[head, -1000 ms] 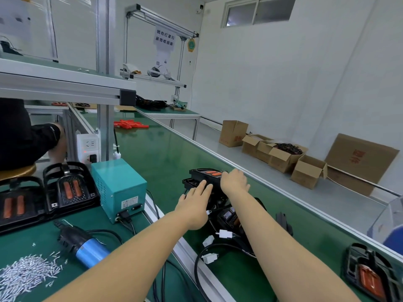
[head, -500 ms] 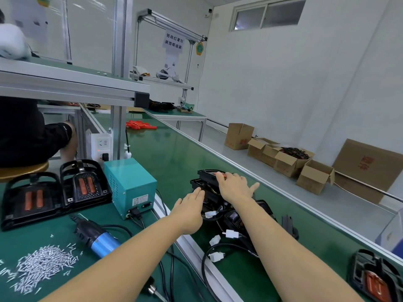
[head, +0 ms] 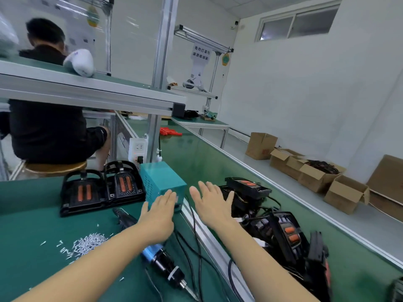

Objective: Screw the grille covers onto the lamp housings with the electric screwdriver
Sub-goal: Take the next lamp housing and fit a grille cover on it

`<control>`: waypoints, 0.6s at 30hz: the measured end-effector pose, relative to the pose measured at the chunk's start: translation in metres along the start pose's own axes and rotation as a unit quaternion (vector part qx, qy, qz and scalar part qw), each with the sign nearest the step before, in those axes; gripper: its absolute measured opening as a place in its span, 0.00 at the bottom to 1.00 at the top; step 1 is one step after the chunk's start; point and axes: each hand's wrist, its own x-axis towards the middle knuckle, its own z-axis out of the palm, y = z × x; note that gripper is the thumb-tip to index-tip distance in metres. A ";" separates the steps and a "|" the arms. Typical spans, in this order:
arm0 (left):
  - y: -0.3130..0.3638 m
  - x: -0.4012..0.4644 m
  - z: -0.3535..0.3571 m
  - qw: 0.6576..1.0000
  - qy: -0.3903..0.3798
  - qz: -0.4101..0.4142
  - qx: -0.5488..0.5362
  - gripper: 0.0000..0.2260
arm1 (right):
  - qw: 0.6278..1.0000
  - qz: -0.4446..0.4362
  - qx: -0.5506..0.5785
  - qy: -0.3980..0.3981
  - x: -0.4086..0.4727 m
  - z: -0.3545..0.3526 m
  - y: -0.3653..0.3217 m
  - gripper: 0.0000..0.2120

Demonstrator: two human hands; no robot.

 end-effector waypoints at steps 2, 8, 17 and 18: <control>-0.025 -0.014 -0.002 1.000 0.007 -0.026 -0.015 0.37 | 0.999 -0.030 0.009 -0.015 -0.008 0.012 -0.021 0.28; -0.101 -0.057 -0.007 0.992 0.053 -0.114 -0.016 0.33 | 0.991 -0.111 0.046 -0.053 -0.032 0.043 -0.091 0.28; -0.179 -0.129 -0.010 0.972 0.115 -0.201 -0.031 0.33 | 0.969 -0.217 0.052 -0.106 -0.075 0.096 -0.205 0.27; -0.185 -0.136 -0.010 0.970 0.121 -0.209 -0.032 0.33 | 0.967 -0.226 0.048 -0.111 -0.080 0.102 -0.213 0.27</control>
